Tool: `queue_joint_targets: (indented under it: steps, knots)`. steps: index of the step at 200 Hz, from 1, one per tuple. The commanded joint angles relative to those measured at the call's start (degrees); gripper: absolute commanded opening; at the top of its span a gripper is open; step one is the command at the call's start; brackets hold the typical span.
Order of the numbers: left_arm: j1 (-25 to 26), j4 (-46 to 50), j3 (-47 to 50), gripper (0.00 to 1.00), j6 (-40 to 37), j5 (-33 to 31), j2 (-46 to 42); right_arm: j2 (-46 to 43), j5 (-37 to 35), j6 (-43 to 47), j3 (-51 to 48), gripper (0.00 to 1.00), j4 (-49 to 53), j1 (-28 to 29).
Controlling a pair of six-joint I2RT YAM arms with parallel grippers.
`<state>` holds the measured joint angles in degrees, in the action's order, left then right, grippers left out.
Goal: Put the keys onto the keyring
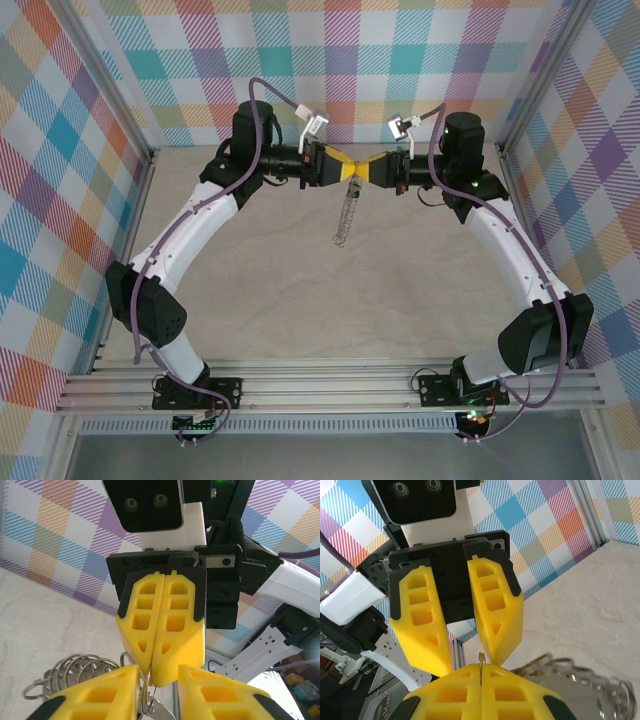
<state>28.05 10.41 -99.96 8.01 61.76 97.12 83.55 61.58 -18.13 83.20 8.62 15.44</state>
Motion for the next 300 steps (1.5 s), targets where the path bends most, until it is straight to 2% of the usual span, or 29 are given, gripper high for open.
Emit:
queue_joint_targets:
  steps: [1,36,76,103,122,156,177,191,199,216,229,273,300]
  knots:
    - [0.4,-0.5,-1.9,0.20,-0.9,2.0,0.2,-0.4,0.6,0.0,-0.1,0.00,-2.7,0.3]
    - [0.4,1.9,-1.9,0.19,-2.9,3.4,-0.4,-0.2,-0.1,0.0,-0.1,0.00,-2.8,0.3]
    - [0.4,9.4,-3.8,0.21,-7.6,6.2,-0.5,-0.1,-0.6,-0.1,-0.1,0.00,-2.8,0.3]
    - [0.5,10.7,-4.6,0.11,-8.1,6.6,-0.2,-0.2,-0.5,-0.5,-0.3,0.00,-3.2,0.3]
    - [0.9,10.6,-4.9,0.00,-8.0,6.4,0.2,-0.2,-0.5,-1.2,-0.6,0.00,-4.2,0.3]
    - [1.8,9.9,-4.5,0.00,-7.9,4.7,0.0,-0.6,-0.7,-2.9,-0.8,0.00,-5.9,0.3]
    - [2.2,4.9,-2.4,0.00,-4.9,1.5,-1.2,-1.3,-1.9,-4.0,-0.6,0.00,-6.6,0.3]
    - [2.3,-1.9,0.9,0.00,-1.5,-2.2,-2.9,-2.2,-2.8,-4.8,-0.8,0.09,-7.3,0.2]
    - [2.2,-5.8,3.1,0.00,0.3,-3.7,-4.2,-3.0,-3.3,-5.4,-1.2,0.16,-8.2,0.0]
    - [2.2,-13.5,7.1,0.00,4.1,-7.5,-6.5,-5.0,-5.4,-6.9,-2.6,0.39,-9.9,-0.7]
    - [2.2,-17.8,9.4,0.00,6.5,-9.6,-7.9,-7.0,-7.5,-8.4,-4.4,0.47,-11.9,-1.6]
    - [2.2,-30.6,15.5,0.00,14.6,-14.9,-10.5,-12.4,-17.8,-12.0,-15.0,0.51,-17.8,-3.4]
    - [2.3,-37.3,18.4,0.00,19.2,-17.7,-11.2,-14.0,-19.1,-16.5,-22.3,0.52,-25.8,-3.2]
